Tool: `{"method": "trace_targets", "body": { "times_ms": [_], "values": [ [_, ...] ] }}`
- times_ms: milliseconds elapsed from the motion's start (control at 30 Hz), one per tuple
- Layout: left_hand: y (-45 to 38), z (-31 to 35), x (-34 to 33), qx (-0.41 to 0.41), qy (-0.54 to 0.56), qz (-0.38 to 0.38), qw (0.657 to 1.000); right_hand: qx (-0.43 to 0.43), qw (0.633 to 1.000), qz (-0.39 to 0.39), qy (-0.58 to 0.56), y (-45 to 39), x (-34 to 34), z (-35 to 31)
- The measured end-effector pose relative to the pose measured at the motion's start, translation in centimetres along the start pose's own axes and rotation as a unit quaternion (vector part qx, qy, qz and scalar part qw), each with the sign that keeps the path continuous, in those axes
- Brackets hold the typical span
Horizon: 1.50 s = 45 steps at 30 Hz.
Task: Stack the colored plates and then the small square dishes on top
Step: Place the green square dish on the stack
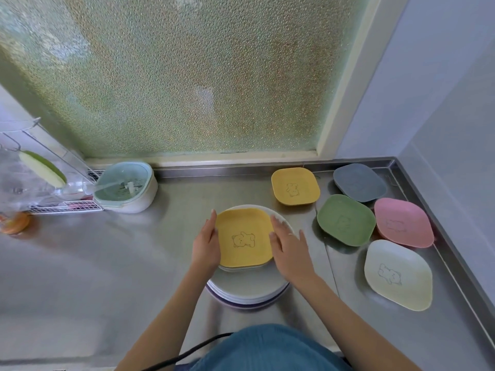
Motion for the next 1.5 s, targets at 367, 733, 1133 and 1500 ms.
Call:
{"method": "trace_targets", "body": {
  "times_ms": [367, 733, 1133, 1500],
  "values": [
    [-0.1, -0.6, 0.2, 0.025, 0.047, 0.017, 0.998, -0.229, 0.954, -0.014, 0.193, 1.7, 0.8, 14.7],
    [0.6, -0.5, 0.1, 0.04, 0.07, 0.016, 0.997, -0.15, 0.955, 0.209, 0.147, 3.1, 4.4, 10.9],
    [0.6, 0.3, 0.8, 0.09, 0.181, 0.016, 0.979, 0.238, 0.958, 0.147, 0.071, 4.1, 2.1, -7.3],
    [1.0, 2.6, 1.0, -0.01, 0.049, 0.044, 0.998, 0.132, 0.99, 0.039, -0.008, 2.0, 1.9, -5.1]
  ]
}}
Point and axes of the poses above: each hand's wrist, its own y-axis away from the middle knuckle, its own x-axis out of the back of the hand, z = x × y, the point moved 8 cm from there along -y, towards the middle knuckle, and after that the axes turned 10 degrees about y, right-handed, at the moved point
